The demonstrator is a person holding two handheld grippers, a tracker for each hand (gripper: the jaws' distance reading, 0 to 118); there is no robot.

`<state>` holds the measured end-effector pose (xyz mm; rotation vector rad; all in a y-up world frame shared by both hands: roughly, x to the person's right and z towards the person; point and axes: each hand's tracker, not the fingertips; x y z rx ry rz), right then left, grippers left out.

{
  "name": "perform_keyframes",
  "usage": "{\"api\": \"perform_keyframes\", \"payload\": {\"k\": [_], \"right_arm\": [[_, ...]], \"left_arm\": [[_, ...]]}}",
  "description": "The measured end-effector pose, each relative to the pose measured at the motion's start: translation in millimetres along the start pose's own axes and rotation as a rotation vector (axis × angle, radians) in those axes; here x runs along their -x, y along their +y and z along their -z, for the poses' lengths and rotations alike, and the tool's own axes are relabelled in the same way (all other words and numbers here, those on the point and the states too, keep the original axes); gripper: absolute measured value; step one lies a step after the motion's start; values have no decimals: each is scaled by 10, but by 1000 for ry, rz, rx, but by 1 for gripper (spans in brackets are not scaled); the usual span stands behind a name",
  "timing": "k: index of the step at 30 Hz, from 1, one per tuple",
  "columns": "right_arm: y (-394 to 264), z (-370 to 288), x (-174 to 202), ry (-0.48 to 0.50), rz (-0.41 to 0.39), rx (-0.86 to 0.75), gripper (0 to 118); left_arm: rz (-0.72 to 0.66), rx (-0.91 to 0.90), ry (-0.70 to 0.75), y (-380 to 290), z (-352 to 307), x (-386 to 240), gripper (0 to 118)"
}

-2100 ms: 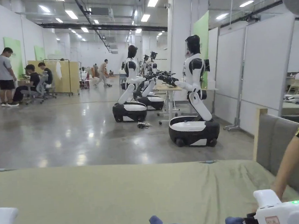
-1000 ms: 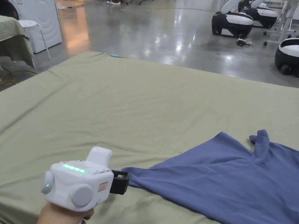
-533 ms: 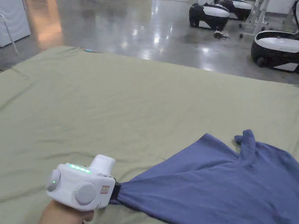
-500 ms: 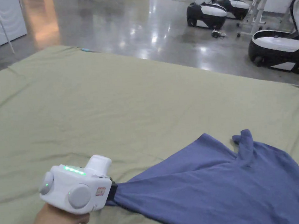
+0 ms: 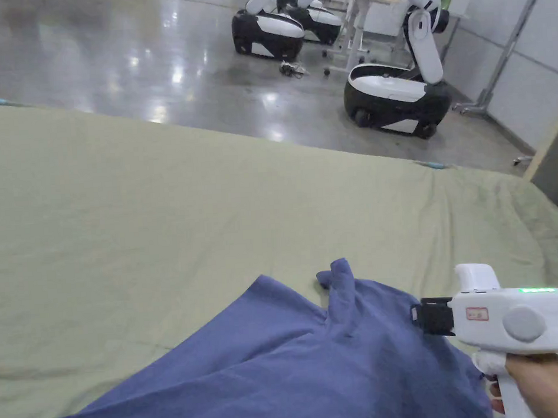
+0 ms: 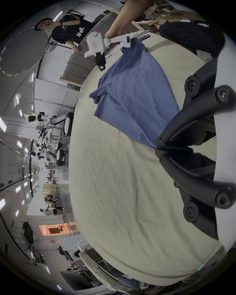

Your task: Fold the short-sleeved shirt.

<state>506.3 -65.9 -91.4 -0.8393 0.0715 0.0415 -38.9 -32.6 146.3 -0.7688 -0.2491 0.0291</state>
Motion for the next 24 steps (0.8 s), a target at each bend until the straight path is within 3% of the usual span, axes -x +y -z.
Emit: {"api": "perform_keyframes", "payload": {"k": [7, 8, 9, 10, 12, 14, 15, 19, 24], "right_arm": [[136, 601, -109, -65, 15, 94, 111], [105, 634, -101, -62, 13, 123, 103], [61, 636, -94, -53, 18, 141, 75], [71, 660, -98, -22, 36, 183, 0], [6, 500, -35, -28, 48, 97, 2], [56, 187, -26, 42, 64, 50, 2], [73, 18, -5, 47, 48, 24, 2], [240, -699, -10, 62, 2, -81, 2], [567, -1687, -78, 24, -13, -262, 2]], "left_arm": [[2, 35, 33, 68, 145, 68, 5], [3, 26, 34, 80, 160, 57, 5], [-2, 6, 16, 73, 164, 79, 5], [-32, -3, 1, 96, 173, 68, 5], [-63, -43, -46, 129, 174, 43, 5], [-57, -50, -29, 159, 157, 32, 5], [-47, -90, 24, 190, 129, 3, 5], [14, -197, -4, 324, -90, -108, 5], [6, -230, 20, 836, -239, -181, 5]]}}
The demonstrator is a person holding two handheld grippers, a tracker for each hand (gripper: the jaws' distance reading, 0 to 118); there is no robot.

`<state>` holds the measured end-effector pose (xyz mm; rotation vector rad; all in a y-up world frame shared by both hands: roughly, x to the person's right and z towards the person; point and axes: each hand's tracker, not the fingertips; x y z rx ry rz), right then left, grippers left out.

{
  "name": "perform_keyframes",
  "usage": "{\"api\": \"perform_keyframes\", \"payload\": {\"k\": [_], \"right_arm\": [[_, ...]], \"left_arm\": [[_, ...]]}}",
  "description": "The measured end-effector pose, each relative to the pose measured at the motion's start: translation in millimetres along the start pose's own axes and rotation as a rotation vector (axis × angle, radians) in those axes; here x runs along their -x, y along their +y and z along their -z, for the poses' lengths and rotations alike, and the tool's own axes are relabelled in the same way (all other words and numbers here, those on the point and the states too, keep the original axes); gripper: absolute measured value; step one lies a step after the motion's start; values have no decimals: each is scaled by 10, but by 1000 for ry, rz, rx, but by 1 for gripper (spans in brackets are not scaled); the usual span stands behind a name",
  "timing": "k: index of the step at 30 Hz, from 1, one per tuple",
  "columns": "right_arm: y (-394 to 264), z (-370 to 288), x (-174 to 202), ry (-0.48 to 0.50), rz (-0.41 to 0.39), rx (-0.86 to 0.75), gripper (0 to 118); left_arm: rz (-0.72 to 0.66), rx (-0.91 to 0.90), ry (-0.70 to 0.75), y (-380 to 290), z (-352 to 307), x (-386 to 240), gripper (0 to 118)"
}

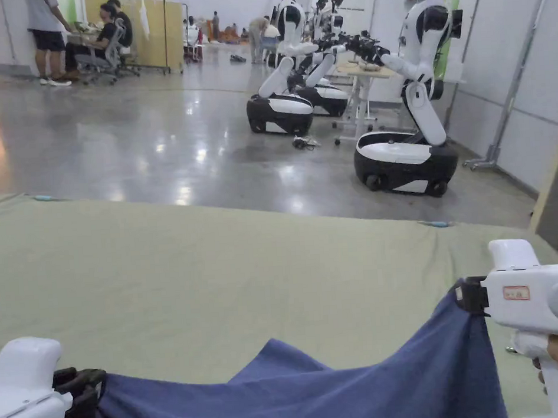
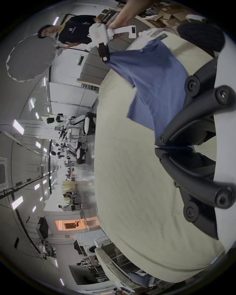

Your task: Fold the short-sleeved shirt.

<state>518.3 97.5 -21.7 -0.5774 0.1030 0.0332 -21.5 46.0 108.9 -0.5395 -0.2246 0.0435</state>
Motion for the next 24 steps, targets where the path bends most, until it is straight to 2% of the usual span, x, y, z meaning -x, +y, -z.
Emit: {"api": "perform_keyframes", "payload": {"k": [7, 10, 13, 16, 22, 24], "right_arm": [[973, -995, -93, -45, 7, -213, 2], [1451, -1291, -147, -78, -25, -319, 2], [1872, -1525, -152, -70, -14, -405, 2], [2254, -1613, -173, -101, -26, -490, 2], [2706, -1547, -237, -109, 5, -560, 2], [2733, -1430, -277, -93, 44, -558, 2]], "left_arm": [[14, -164, 58, 1267, 33, -57, 5], [40, -229, 97, 1845, 34, -134, 5], [29, -283, 113, 2391, 40, -173, 5], [92, -363, 202, 2934, 26, -266, 5], [70, -439, 245, 3613, -3, -211, 5], [65, -436, 260, 3688, 41, -168, 5]]}}
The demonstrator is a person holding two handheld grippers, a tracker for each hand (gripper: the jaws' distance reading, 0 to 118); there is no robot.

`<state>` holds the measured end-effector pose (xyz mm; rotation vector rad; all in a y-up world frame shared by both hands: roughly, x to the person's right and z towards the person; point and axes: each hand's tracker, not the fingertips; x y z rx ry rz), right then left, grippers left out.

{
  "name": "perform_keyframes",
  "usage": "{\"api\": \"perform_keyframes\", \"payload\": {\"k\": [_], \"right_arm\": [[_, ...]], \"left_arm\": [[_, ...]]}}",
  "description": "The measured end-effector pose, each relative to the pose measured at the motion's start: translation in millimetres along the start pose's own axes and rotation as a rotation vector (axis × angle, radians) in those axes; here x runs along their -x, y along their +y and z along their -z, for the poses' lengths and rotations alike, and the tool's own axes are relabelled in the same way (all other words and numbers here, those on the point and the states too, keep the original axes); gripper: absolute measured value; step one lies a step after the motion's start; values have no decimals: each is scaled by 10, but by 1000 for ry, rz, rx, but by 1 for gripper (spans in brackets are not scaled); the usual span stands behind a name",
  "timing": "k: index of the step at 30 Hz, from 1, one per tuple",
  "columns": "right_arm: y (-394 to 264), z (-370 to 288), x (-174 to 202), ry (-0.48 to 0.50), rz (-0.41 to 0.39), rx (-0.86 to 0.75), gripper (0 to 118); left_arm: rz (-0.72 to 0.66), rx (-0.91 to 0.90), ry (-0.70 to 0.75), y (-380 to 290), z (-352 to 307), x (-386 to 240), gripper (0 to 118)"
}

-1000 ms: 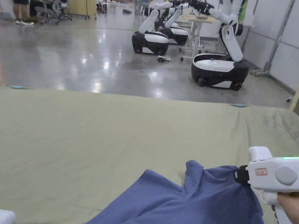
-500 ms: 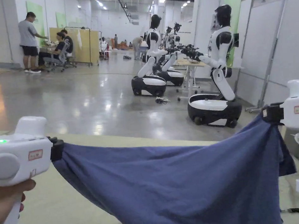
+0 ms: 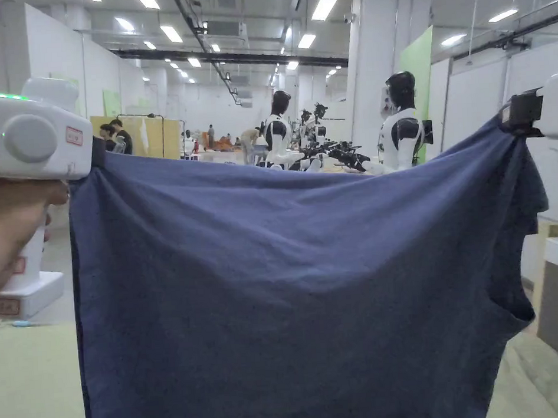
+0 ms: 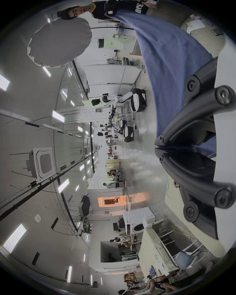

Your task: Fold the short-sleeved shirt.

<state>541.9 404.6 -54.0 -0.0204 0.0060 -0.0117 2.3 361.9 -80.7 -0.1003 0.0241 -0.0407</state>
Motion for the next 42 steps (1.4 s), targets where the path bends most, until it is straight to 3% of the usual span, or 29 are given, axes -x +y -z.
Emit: {"api": "perform_keyframes", "payload": {"k": [7, 11, 15, 22, 26, 30, 33, 36, 39, 41, 42], "right_arm": [[-857, 449, -50, 7, 56, 123, 2], [-1203, 465, -83, -6, 47, 110, 2], [-1269, 253, -138, 22, 113, 96, 2], [-1538, -687, -140, 23, 88, 146, 2], [-2136, -1443, -79, 6, -6, 312, 2], [-3019, -2125, -58, 6, 6, 526, 2], [-3727, -2490, -57, 12, 76, 715, 2], [-4405, -2645, -30, -27, 29, 889, 2], [-4682, -2709, -10, -44, 45, 922, 2], [-4642, -2730, -29, -49, 64, 899, 7], [-4541, -2790, -21, -34, 85, 846, 24]], "left_arm": [[-47, 35, 26, -818, 362, 50, 5], [-40, 54, 28, -1212, 402, 17, 5], [-56, 48, -15, -1320, 218, 32, 5], [44, 136, -115, -1630, -711, 71, 5], [123, 275, -130, -2246, -1412, 128, 5], [127, 469, -180, -3052, -2005, 222, 5], [85, 623, -196, -3662, -2349, 247, 5], [40, 752, -196, -4173, -2549, 258, 5], [67, 807, -187, -4422, -2604, 214, 5], [56, 762, -175, -4443, -2656, 204, 11], [54, 711, -156, -4406, -2697, 201, 30]]}}
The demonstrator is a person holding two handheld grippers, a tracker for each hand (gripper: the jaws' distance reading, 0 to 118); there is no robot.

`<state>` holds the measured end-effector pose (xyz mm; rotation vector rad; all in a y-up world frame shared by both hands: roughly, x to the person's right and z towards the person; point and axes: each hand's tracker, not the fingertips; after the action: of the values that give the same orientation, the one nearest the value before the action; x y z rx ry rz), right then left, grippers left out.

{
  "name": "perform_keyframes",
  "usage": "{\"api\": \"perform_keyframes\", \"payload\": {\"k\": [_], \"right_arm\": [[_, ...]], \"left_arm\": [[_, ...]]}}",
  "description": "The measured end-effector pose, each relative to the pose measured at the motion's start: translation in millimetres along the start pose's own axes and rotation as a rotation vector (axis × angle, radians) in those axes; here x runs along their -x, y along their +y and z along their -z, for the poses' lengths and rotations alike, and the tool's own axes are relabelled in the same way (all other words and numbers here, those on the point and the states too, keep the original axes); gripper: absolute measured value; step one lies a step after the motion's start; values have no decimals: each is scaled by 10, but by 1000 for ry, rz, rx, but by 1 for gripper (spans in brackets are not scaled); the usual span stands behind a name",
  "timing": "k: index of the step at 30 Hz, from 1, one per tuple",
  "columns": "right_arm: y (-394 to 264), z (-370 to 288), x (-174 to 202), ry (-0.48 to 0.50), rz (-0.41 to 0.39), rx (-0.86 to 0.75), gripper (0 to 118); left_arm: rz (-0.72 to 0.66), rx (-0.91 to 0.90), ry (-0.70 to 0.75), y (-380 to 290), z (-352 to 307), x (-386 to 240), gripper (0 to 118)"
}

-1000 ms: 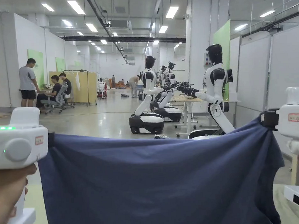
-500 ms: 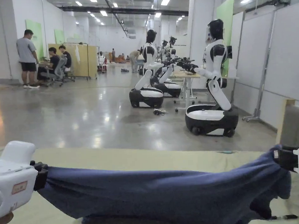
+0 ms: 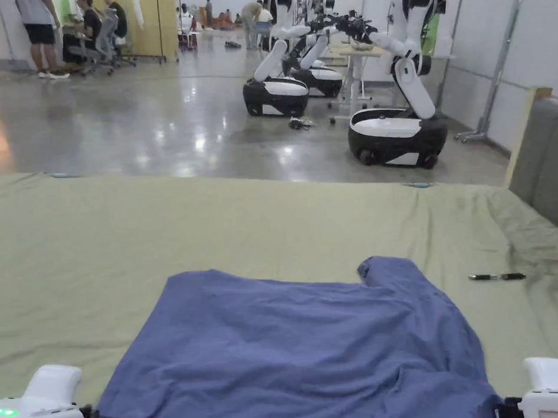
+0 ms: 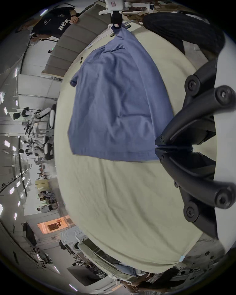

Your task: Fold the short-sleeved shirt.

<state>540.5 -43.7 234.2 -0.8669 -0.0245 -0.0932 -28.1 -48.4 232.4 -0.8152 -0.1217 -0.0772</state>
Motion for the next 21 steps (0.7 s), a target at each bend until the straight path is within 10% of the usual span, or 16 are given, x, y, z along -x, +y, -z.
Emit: {"api": "perform_keyframes", "payload": {"k": [2, 3, 10, 12, 13, 14, 21], "right_arm": [[41, -192, 18, 11, -3, -80, 99], [44, -277, 34, 27, -7, -97, 112], [-193, -614, 283, 31, -53, -220, 113], [-300, -578, 327, 13, -64, -235, 82], [-333, -540, 331, -24, -53, -239, 19], [-356, -488, 326, -51, -34, -229, 0], [-394, -286, 197, -24, 16, -187, 0]], "left_arm": [[-18, -83, 20, 14, -173, -55, 74], [-15, -121, 29, 2, -304, -32, 75], [-4, -223, 39, -289, -687, -295, 74], [-15, -170, 30, -386, -634, -261, 68], [-27, -138, 29, -429, -590, -249, 45], [-33, -118, 31, -460, -542, -241, 14], [-51, -54, 53, -553, -163, 200, 7]]}}
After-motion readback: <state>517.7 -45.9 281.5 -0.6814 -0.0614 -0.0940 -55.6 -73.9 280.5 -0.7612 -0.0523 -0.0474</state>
